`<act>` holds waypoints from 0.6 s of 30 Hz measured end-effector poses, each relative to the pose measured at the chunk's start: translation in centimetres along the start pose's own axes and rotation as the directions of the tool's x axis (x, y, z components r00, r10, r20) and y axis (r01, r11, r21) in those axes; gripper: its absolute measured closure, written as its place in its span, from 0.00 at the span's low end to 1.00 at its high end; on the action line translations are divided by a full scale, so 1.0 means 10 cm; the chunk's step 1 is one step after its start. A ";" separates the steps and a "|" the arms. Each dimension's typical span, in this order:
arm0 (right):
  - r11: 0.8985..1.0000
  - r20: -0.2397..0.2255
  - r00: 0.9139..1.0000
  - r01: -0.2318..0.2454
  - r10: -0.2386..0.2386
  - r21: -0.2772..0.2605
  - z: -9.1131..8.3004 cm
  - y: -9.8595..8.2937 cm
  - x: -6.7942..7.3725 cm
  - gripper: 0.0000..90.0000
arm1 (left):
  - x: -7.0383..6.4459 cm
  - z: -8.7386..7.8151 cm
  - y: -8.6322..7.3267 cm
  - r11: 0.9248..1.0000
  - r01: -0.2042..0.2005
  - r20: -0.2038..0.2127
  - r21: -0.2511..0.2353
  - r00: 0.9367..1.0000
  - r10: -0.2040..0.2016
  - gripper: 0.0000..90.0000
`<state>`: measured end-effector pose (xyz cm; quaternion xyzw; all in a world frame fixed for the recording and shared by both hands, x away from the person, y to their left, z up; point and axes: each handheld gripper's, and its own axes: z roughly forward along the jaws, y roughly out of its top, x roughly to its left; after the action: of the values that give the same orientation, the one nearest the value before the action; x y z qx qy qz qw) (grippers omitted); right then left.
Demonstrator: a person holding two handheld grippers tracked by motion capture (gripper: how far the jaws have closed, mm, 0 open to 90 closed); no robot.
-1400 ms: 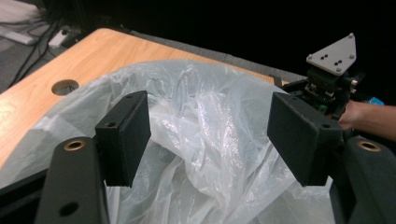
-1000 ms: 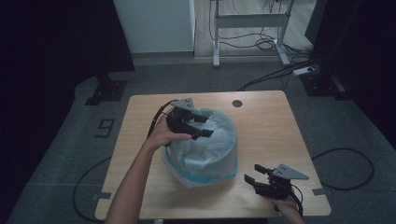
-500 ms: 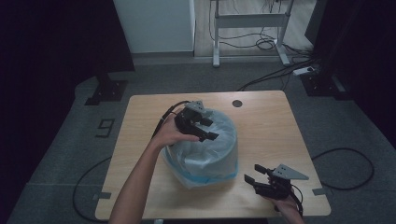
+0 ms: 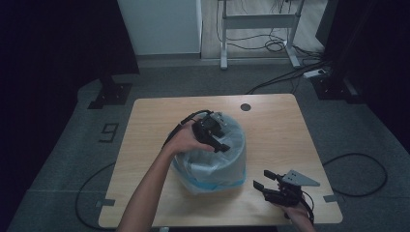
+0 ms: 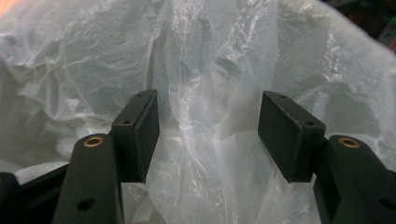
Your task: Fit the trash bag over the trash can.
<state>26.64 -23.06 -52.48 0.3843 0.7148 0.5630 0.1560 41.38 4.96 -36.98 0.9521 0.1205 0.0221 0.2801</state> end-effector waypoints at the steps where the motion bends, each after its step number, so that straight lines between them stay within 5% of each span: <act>1: 1.000 0.000 1.000 -0.001 0.001 -0.001 0.00 0.00 0.00 0.36 | 0.00 0.01 0.00 1.000 -0.001 0.000 0.005 1.000 0.001 0.42; 8: 1.000 0.000 1.000 0.003 -0.003 0.002 0.00 0.00 0.00 0.36 | 0.00 -0.01 -0.02 1.000 0.004 -0.015 -0.009 1.000 -0.004 0.39; 13: 1.000 0.003 1.000 -0.001 0.001 0.001 0.00 0.00 -0.01 0.36 | 0.02 -0.25 -0.07 0.994 0.012 -0.009 -0.105 1.000 -0.013 0.38; 18: 1.000 0.005 1.000 0.001 -0.001 0.002 0.00 -0.01 0.00 0.36 | 0.04 -0.44 -0.18 0.991 0.027 -0.025 -0.133 0.999 -0.030 0.39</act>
<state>26.66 -23.08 -52.58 0.3857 0.7150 0.5613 0.1579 40.88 8.85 -34.21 0.9293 0.1361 0.0387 0.3412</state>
